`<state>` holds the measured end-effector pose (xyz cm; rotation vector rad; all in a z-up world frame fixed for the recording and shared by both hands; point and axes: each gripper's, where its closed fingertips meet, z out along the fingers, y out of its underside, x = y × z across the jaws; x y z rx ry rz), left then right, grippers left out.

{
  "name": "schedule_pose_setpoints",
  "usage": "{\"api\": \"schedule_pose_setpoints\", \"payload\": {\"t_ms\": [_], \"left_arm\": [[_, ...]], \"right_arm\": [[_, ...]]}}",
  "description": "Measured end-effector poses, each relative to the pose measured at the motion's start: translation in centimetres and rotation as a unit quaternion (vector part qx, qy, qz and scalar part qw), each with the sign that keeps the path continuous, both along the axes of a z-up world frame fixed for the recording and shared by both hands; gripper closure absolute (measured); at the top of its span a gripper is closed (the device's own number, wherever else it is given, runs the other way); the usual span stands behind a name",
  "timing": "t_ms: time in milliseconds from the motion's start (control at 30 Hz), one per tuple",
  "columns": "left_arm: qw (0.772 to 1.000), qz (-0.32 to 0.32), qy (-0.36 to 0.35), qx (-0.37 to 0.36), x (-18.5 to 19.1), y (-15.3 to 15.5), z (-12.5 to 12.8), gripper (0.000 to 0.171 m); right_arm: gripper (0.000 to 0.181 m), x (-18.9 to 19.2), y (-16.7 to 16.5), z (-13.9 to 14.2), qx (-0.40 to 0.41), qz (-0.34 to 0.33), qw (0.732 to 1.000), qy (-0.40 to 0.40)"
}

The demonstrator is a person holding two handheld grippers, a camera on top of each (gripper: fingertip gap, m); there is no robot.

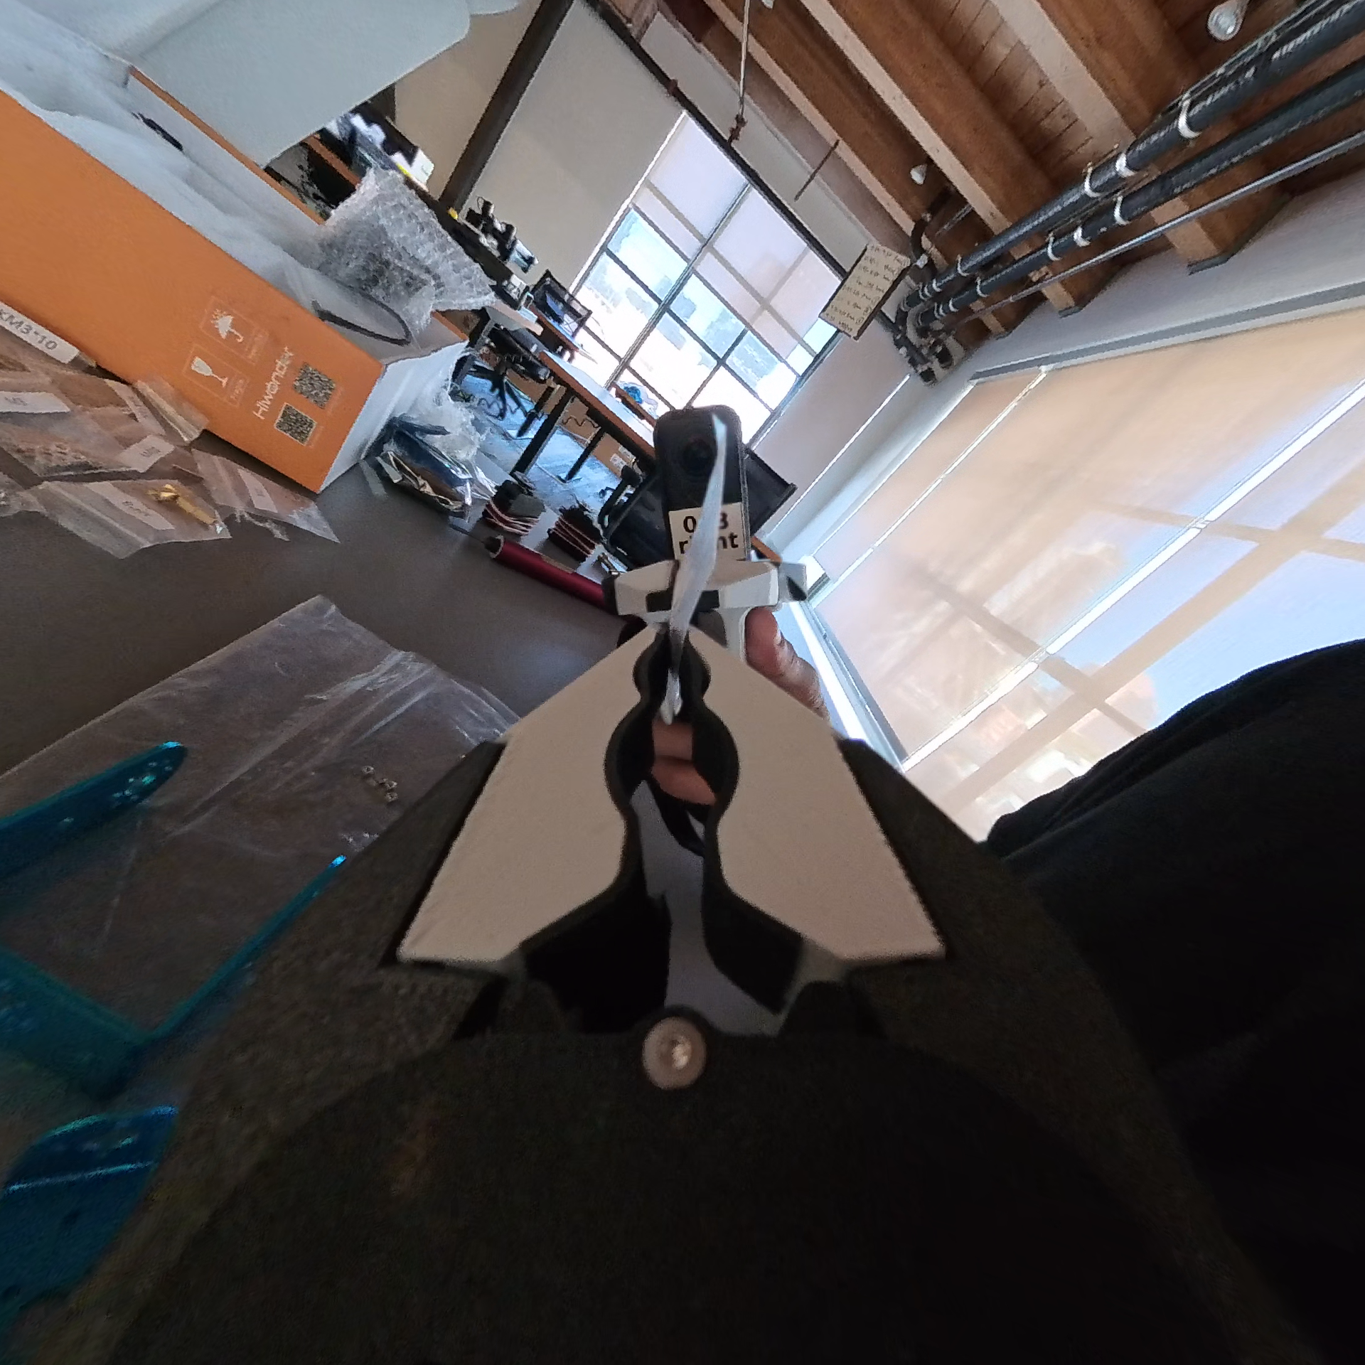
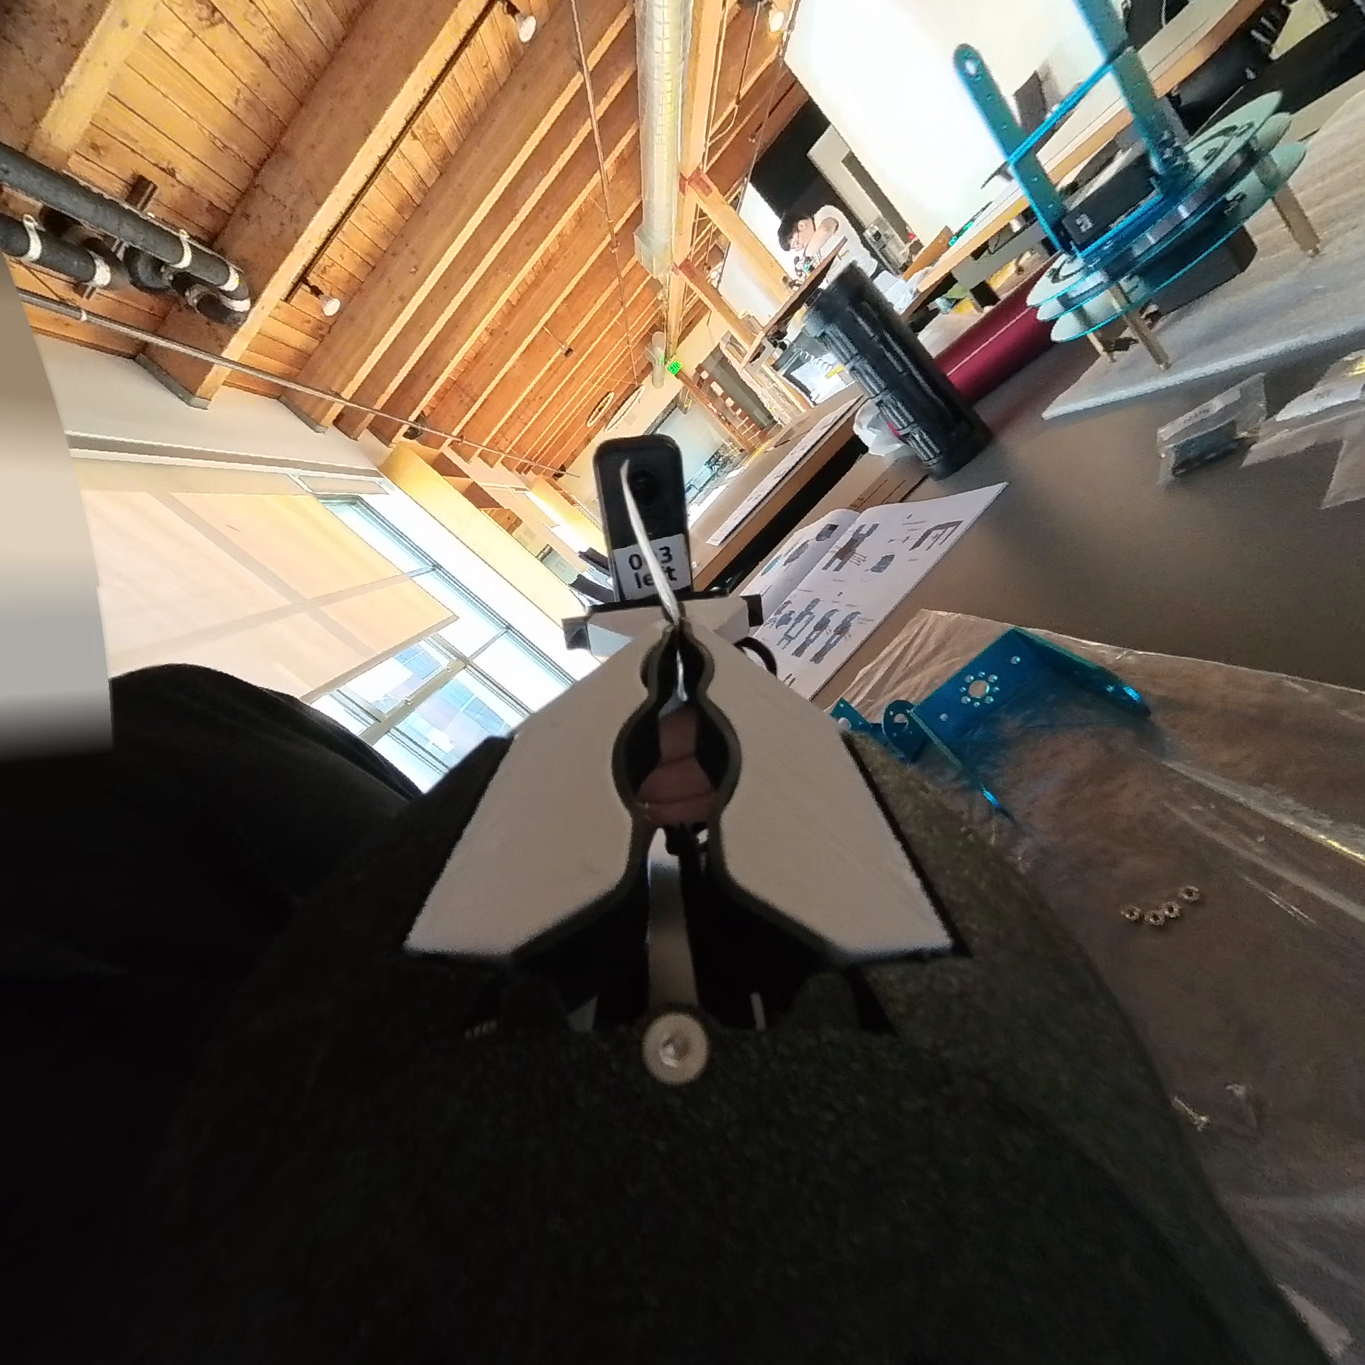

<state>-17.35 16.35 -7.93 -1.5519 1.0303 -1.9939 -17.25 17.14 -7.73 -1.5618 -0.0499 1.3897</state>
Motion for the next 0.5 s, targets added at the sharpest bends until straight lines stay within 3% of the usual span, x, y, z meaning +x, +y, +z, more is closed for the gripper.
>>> {"api": "schedule_pose_setpoints", "payload": {"t_ms": [100,333,500], "left_arm": [[1.000,-0.008,0.008,0.009,-0.2,-0.3,0.0,0.171],[0.993,-0.063,0.040,0.089,-0.7,-2.7,-0.6,0.171],[0.990,-0.076,0.041,0.110,-0.8,-3.5,-0.3,0.171]], "right_arm": [[0.173,-0.7,-0.4,0.0,0.010,0.022,0.999,-0.022],[0.180,-1.1,-2.7,-0.4,0.051,0.100,0.971,-0.210],[0.179,-1.2,-3.3,-0.5,0.058,0.116,0.961,-0.246]]}}
